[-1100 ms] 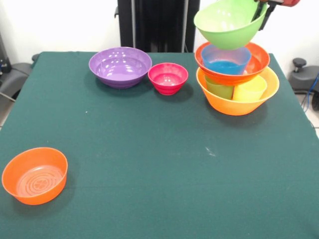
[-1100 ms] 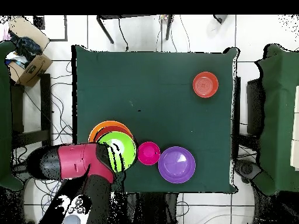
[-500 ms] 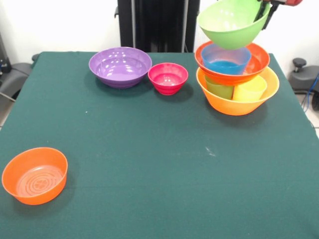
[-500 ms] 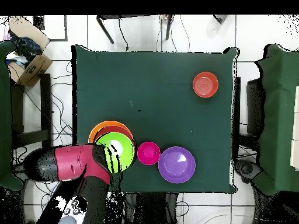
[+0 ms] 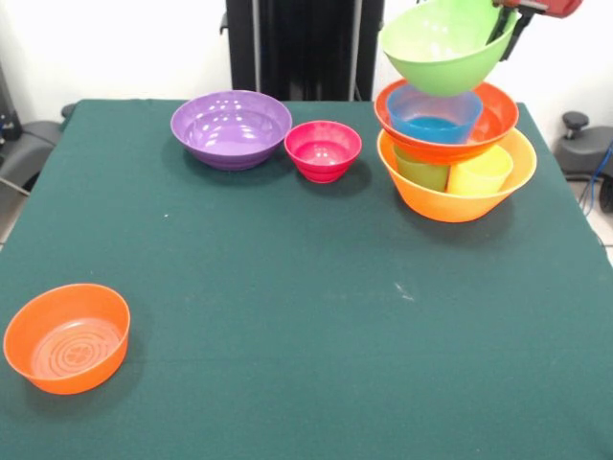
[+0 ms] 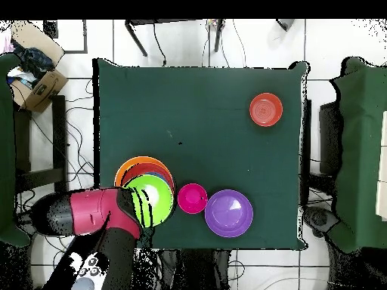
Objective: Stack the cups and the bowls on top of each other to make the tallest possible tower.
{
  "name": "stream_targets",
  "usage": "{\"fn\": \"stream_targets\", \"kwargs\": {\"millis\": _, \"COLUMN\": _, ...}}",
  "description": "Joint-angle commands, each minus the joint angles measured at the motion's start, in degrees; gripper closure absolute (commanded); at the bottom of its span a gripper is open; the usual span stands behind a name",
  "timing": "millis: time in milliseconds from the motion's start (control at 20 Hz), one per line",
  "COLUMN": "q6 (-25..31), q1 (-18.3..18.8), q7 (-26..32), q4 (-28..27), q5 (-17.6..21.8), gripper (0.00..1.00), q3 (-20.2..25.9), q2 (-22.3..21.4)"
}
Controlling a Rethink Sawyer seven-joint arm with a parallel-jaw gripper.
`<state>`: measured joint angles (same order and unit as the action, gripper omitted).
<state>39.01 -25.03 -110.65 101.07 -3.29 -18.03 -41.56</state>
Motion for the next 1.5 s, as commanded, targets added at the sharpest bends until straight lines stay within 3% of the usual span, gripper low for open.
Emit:
{"fn": "stream_targets", "kwargs": {"millis": 50, "q6": 0.53, "q1": -0.93, "q7": -13.17, "q4": -2.05, "q5": -0.55, "gripper": 1.00, "q3": 1.46, "q2": 4.42}}
{"fn": "stream_targets", "kwargs": {"millis": 600, "q6": -0.25, "q1": -1.60, "q7": -15.21, "q4": -4.68, "q5": 0.81, "gripper": 1.00, "q3": 0.25, "q2": 6.88}}
{"fn": "stream_targets", "kwargs": {"millis": 1500, "q6": 0.07, "q1": -0.94, "q7": -14.13, "q4": -7.12, "q5": -0.65, "gripper": 1.00, "q3": 0.59, "q2": 8.70}}
